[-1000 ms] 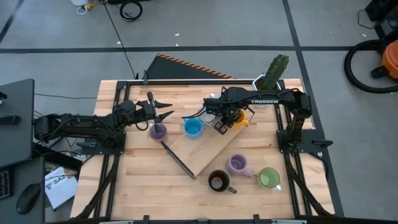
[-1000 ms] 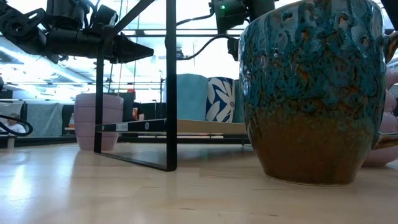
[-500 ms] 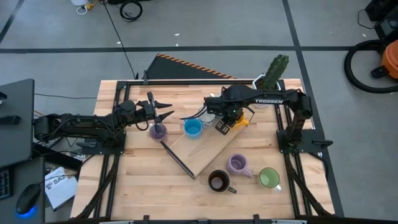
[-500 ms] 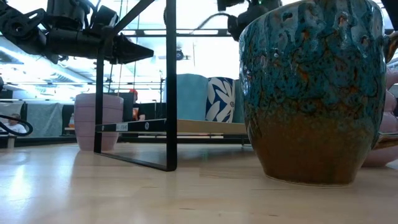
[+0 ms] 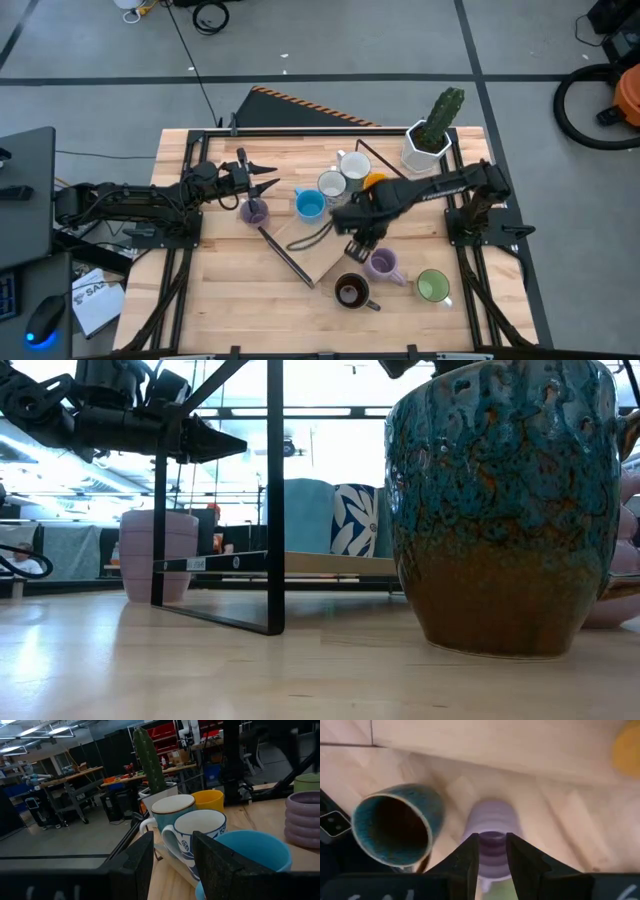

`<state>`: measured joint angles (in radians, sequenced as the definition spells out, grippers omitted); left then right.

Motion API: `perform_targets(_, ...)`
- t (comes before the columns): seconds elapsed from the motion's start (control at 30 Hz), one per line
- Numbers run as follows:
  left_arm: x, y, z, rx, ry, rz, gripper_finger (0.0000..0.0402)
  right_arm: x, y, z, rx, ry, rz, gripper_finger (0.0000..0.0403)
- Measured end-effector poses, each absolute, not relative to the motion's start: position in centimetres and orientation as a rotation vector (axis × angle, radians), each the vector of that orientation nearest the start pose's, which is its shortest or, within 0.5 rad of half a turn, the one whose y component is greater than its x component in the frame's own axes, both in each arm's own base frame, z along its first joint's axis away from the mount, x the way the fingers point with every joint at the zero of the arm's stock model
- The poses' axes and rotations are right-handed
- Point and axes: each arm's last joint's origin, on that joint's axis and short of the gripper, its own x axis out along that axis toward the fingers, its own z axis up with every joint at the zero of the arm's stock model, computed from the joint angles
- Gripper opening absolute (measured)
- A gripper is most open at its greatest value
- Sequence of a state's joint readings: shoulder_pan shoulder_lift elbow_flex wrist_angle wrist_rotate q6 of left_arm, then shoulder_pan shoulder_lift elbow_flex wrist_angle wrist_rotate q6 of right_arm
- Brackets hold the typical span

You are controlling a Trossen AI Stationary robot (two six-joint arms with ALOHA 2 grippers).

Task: Place coffee mugs
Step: Put the small purple mug on the shelf

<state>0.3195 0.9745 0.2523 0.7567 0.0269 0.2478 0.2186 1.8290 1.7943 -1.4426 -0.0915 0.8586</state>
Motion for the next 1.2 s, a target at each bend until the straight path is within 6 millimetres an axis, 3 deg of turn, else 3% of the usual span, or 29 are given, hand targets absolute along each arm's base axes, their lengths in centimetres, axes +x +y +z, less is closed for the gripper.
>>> perform_targets(0.17, 18.2, 6.0, 20.8, 0.252, 0.002, 0.295, 0.0141, 33.5, 10.7, 29.9, 0.58, 1.547, -0.402, 0.0121)
perform_targets(0.3, 18.2, 6.0, 20.8, 0.251, 0.002, 0.296, 0.0141, 33.3, 11.8, 29.2, 0.614, 1.56, -0.412, 0.0147)
perform_targets(0.67, 18.2, 6.0, 20.8, 0.251, 0.006, 0.295, 0.0141, 33.0, 12.4, 25.3, 0.65, 1.619, -0.413, 0.0189)
perform_targets(1.0, 18.2, 6.0, 20.8, 0.251, 0.007, 0.295, 0.0141, 33.0, 12.1, 22.0, 0.647, 1.604, -0.404, 0.0186)
perform_targets(1.2, 18.2, 6.0, 20.8, 0.251, 0.008, 0.295, 0.0141, 32.5, 11.5, 21.2, 0.621, 1.645, -0.408, 0.0156)
